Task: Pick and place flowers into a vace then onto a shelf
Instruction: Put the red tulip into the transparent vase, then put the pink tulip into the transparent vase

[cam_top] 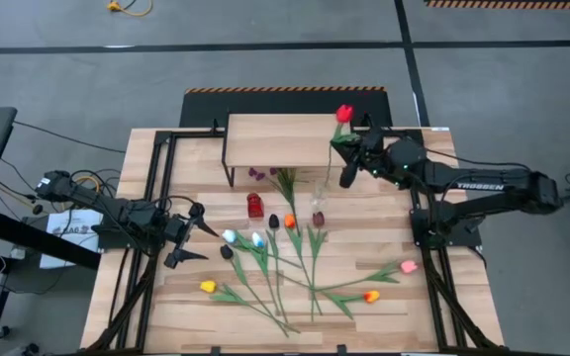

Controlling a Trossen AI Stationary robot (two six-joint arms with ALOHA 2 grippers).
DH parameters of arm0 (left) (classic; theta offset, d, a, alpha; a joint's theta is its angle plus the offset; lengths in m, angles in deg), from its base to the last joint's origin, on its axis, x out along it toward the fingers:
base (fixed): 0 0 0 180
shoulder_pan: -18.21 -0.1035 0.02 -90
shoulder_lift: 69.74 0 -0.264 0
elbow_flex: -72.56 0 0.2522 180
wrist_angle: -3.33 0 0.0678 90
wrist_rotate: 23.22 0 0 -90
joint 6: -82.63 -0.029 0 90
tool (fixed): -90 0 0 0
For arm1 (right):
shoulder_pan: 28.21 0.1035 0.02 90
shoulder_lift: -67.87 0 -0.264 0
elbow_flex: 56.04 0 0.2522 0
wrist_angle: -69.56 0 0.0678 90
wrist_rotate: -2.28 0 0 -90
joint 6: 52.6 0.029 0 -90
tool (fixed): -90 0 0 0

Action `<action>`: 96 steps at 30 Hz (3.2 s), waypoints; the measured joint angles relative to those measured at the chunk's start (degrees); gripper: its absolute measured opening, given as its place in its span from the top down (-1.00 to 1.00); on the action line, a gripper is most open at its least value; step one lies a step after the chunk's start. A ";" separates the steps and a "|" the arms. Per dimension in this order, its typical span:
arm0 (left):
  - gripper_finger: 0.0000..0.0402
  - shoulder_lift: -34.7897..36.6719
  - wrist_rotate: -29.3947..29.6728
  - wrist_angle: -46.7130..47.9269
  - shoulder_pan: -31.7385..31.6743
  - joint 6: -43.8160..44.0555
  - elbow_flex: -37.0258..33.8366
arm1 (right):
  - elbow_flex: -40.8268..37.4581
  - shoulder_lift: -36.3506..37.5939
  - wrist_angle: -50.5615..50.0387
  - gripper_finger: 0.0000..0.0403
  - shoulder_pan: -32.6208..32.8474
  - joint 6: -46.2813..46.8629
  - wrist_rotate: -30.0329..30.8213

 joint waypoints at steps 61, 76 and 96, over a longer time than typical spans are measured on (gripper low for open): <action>-0.51 0.00 -0.04 0.91 -0.02 1.42 -0.02 | 11.53 -1.20 -35.75 0.66 1.48 2.35 -5.53; -0.51 0.00 -0.02 0.93 -0.02 2.08 -0.02 | 19.06 -1.20 -55.99 0.66 8.86 3.71 -12.93; -0.51 0.00 0.04 0.93 -0.02 2.08 -0.02 | 19.08 -2.98 -78.76 0.66 25.97 15.75 -19.10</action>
